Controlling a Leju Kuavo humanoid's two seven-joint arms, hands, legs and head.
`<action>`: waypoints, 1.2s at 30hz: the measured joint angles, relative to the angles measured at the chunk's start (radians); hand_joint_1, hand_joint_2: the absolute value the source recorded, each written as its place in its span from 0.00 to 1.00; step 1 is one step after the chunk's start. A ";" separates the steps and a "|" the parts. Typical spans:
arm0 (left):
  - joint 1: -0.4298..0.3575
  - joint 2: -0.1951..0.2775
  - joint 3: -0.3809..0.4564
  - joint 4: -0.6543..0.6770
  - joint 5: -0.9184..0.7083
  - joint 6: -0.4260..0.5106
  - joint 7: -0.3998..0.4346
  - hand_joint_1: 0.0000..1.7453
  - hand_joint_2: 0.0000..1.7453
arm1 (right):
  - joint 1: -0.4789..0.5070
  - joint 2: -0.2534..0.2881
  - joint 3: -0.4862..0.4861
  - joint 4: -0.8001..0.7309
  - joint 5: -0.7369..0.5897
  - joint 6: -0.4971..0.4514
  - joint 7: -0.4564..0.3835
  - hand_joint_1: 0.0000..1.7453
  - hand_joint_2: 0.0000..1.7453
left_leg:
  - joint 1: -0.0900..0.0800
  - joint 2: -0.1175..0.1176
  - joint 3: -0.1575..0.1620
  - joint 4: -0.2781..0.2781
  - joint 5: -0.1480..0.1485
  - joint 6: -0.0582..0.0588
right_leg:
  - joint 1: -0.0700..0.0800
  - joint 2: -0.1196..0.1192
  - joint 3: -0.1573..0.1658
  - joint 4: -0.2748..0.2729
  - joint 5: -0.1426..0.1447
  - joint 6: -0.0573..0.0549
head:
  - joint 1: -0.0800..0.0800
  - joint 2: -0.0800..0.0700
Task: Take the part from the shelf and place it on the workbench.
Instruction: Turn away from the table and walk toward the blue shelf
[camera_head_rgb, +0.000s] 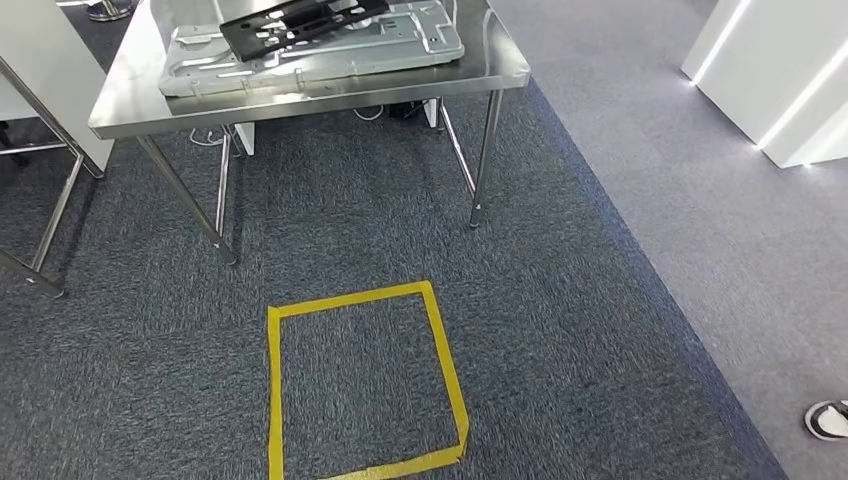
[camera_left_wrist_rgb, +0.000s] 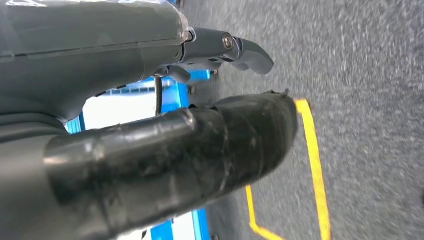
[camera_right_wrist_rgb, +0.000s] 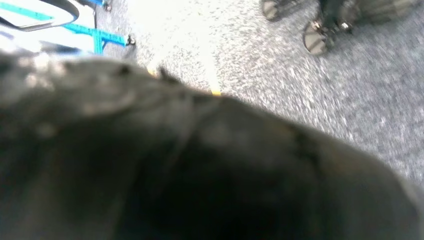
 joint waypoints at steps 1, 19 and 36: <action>-0.002 0.000 0.002 -0.002 -0.016 -0.002 -0.011 0.00 0.00 | 0.003 0.011 -0.031 -0.012 0.042 0.025 -0.002 0.00 0.00 | -0.001 0.005 0.000 -0.016 0.001 0.004 | 0.001 0.009 -0.005 -0.003 0.013 0.006 | 0.000 0.000; -0.038 -0.004 0.030 -0.005 -0.086 -0.006 -0.063 0.00 0.00 | -0.001 0.095 -0.295 -0.105 0.193 0.121 -0.009 0.00 0.00 | -0.002 0.126 -0.179 0.068 0.079 -0.010 | 0.003 -0.096 0.155 -0.050 -0.104 -0.019 | 0.003 0.000; -0.049 0.025 0.031 0.017 -0.096 0.001 -0.141 0.00 0.00 | -0.030 0.134 -0.459 -0.114 0.478 0.250 -0.018 0.00 0.00 | 0.007 0.053 -0.057 -0.012 0.053 0.030 | -0.004 -0.028 -0.052 0.104 -0.094 0.023 | 0.006 0.000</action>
